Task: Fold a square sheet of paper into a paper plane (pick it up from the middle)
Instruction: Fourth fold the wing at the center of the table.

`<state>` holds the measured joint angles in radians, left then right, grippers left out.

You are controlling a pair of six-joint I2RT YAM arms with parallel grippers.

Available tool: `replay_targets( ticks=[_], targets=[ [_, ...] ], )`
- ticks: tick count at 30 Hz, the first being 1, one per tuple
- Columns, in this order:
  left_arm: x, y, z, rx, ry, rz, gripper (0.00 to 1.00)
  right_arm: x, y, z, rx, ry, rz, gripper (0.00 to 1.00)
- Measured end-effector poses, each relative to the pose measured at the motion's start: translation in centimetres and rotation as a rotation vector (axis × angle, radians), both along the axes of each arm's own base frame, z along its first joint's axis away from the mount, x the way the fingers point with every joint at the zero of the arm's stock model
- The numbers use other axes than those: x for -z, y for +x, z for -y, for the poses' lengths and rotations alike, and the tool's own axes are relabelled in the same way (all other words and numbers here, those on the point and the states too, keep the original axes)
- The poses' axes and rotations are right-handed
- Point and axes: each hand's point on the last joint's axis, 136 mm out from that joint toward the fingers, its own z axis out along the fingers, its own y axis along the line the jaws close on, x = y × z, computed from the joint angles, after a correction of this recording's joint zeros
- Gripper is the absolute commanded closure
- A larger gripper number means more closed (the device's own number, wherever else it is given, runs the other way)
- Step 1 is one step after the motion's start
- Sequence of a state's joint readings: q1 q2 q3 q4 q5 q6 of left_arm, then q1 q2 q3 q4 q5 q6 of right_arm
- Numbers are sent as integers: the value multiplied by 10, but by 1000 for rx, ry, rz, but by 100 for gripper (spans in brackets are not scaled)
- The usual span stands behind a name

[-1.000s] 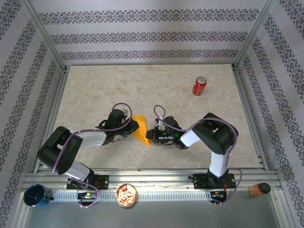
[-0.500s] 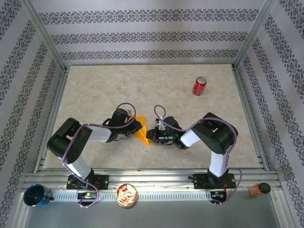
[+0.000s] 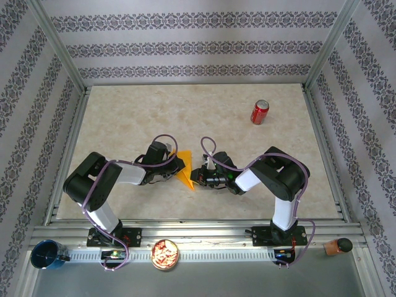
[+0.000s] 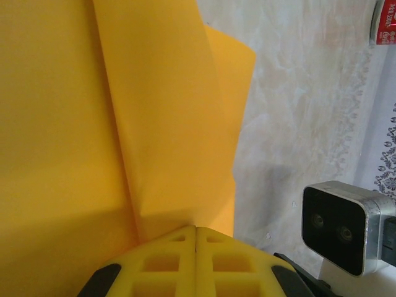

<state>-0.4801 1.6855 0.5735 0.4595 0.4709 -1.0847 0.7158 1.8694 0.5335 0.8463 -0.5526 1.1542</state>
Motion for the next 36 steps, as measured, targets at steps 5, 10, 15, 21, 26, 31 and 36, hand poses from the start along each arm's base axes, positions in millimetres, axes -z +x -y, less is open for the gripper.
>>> replay_targets(
  ticks=[5,10,15,21,26,31,36],
  targets=[
    [0,1,0,1,0,0,93,0,0,0,0,0,0,97],
    [-1,2,1,0,-3,8,81,0,0,1,4,2,4,99],
    [-14,5,-5,-31,7,56,81,0,0,2,8,4,7,99],
    [-15,0,-17,-71,37,64,90,0,0,2,9,4,7,99],
    [-5,-8,-22,-76,60,20,94,0,-1,2,9,3,8,99],
    [4,-16,-26,-86,67,-15,96,-1,-1,4,11,-4,7,98],
    [9,-25,-30,-99,66,-40,96,0,-2,4,10,-11,6,98]
  ],
)
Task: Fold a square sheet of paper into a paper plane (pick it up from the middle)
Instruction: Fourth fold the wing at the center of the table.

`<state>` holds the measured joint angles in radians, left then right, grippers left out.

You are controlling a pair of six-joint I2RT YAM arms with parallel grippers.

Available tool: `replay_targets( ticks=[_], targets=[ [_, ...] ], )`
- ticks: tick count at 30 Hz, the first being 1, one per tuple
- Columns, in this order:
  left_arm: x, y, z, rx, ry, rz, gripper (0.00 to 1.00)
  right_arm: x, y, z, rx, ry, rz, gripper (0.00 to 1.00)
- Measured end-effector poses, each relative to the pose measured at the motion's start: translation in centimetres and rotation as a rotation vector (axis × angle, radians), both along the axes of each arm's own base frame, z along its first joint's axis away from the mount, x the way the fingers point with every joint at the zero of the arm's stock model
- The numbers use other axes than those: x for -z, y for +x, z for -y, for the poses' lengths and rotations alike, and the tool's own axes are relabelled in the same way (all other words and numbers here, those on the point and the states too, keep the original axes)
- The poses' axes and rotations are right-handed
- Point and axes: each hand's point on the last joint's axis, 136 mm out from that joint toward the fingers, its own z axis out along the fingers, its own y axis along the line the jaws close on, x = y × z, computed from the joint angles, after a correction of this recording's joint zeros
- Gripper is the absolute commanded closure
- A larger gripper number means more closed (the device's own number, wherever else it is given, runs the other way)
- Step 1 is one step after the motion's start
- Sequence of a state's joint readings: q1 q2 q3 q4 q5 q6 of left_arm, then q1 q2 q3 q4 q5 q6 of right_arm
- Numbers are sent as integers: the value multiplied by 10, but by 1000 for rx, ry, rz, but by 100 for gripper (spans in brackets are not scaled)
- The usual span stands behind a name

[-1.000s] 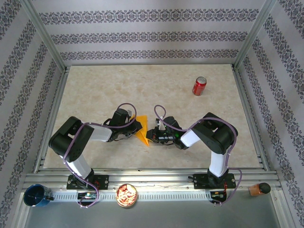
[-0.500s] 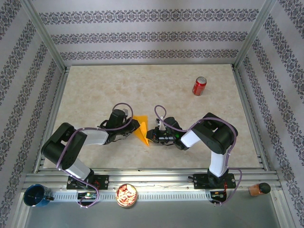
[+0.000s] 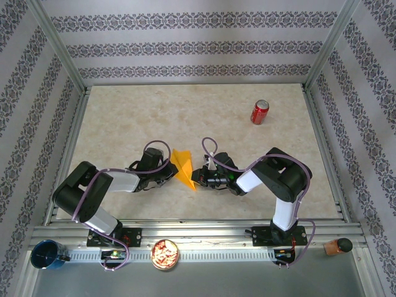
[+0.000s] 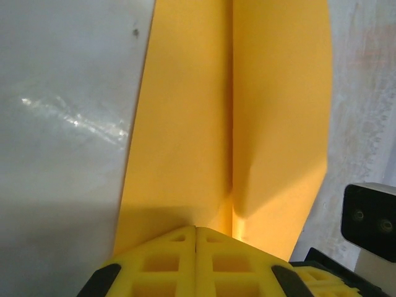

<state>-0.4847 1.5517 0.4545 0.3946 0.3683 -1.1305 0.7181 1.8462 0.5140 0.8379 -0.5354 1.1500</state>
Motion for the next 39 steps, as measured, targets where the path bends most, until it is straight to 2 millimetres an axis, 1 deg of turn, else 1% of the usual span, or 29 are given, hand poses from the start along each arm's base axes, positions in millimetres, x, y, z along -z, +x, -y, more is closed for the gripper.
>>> replay_targets(
  ticks=[11,17,22,26,29,32,37,39],
  targets=[
    [0,-7,-2,-23,6,-1,96,1,-2,-1,-3,-9,-1,98],
    [-4,-8,-3,-19,9,4,94,1,-2,-1,-7,-11,-6,98],
    [-20,-1,2,5,1,52,92,1,-2,-2,-9,-12,-8,98],
    [-40,12,14,47,-26,110,93,1,-2,-2,-16,-16,-7,98],
    [-49,21,24,74,-42,131,93,1,-2,-2,-20,-17,-3,98],
    [-44,27,29,83,-46,123,94,1,-3,-2,-22,-18,-1,98],
    [-21,25,30,90,-30,72,95,1,-3,-2,-23,-18,-1,98],
    [-16,24,29,90,-23,58,95,2,-3,-2,-23,-18,-2,98]
  ],
)
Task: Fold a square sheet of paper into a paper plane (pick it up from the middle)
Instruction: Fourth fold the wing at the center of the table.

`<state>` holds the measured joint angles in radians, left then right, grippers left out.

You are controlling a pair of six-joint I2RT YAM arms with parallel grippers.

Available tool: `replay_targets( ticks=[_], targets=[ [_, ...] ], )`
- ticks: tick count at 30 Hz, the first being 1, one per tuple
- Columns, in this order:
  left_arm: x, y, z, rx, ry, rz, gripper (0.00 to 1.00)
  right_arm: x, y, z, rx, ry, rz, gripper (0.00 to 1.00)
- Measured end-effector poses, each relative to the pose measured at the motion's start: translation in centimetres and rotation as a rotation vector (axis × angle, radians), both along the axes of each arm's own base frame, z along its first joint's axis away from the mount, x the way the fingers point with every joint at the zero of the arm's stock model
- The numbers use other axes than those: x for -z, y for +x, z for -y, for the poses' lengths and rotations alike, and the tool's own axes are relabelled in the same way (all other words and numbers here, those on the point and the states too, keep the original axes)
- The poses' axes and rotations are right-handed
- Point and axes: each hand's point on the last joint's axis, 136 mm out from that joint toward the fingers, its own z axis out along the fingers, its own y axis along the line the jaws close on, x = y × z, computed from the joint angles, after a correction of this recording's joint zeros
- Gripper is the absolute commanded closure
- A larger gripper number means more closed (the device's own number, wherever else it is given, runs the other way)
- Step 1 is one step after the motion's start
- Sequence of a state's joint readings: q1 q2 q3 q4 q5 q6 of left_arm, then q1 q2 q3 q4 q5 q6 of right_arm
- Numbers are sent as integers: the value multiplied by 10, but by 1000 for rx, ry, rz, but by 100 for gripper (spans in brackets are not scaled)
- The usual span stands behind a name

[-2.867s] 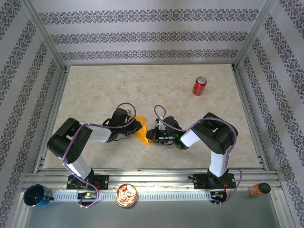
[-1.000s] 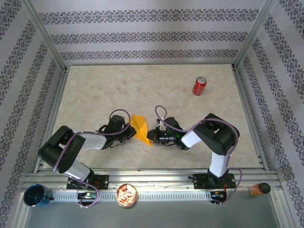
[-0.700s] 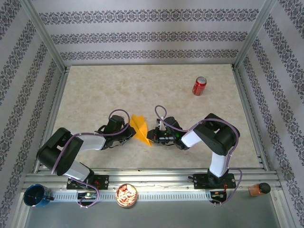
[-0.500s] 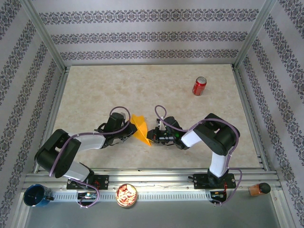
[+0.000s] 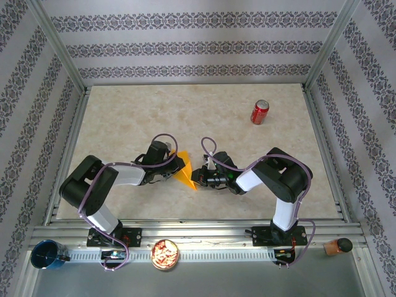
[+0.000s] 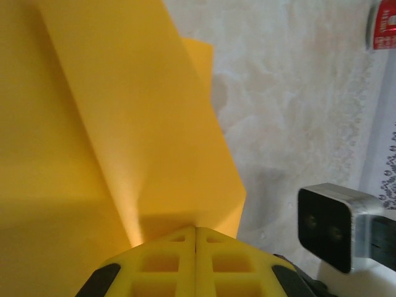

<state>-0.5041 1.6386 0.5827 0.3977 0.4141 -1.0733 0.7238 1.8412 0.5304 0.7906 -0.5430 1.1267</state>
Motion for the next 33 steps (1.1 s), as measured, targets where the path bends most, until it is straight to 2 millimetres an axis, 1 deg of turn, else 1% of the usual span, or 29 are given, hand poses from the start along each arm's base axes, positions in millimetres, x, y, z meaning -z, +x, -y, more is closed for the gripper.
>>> replay_targets(
  ticks=[8,16,23,33],
  targets=[
    [0,1,0,-5,-1,4,95,0,0,0,-3,-2,-7,99],
    [-7,8,4,-2,-24,37,94,0,0,0,-7,-5,-12,99],
    [3,9,5,-7,-17,15,95,0,0,0,-13,-5,-22,99],
    [3,10,4,-13,-14,15,95,1,0,-1,-15,-8,-29,99]
  ],
)
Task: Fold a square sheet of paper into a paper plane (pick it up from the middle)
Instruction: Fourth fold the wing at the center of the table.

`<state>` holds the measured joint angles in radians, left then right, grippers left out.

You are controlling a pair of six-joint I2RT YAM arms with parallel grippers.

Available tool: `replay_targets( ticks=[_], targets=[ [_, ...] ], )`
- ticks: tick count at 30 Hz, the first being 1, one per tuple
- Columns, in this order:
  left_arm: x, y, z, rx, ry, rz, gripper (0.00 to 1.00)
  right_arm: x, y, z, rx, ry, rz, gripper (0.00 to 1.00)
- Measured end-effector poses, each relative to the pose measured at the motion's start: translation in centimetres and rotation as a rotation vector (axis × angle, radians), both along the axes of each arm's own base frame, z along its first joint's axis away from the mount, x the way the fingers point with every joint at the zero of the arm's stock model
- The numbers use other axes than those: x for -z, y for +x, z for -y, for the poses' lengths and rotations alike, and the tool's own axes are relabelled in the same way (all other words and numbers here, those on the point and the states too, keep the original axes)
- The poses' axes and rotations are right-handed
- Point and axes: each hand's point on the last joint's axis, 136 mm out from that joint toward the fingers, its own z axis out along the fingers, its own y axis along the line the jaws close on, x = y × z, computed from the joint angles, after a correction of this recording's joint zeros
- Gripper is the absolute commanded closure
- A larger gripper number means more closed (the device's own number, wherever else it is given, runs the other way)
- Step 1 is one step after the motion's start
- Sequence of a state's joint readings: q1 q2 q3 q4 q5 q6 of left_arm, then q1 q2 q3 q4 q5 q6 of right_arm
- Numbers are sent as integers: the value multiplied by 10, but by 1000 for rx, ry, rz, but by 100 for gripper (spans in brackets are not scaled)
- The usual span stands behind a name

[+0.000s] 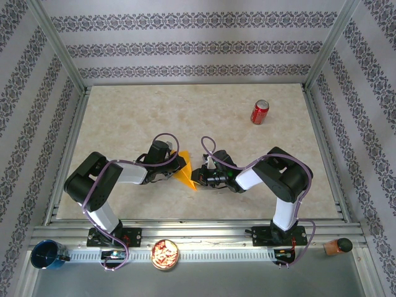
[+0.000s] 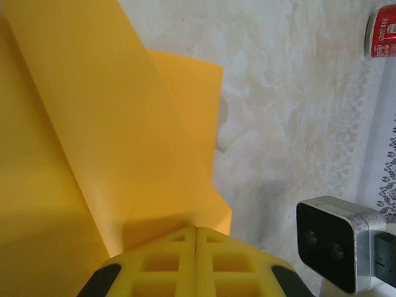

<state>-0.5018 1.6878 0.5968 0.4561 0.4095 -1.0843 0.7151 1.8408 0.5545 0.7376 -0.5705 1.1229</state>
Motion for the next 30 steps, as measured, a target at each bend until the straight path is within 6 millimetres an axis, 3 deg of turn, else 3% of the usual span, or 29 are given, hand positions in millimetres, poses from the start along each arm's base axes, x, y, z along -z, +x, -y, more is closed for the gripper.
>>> replay_targets(
  ticks=[30],
  targets=[
    [7,5,6,19,4,-16,95,0,0,1,-1,2,-6,96]
  ],
)
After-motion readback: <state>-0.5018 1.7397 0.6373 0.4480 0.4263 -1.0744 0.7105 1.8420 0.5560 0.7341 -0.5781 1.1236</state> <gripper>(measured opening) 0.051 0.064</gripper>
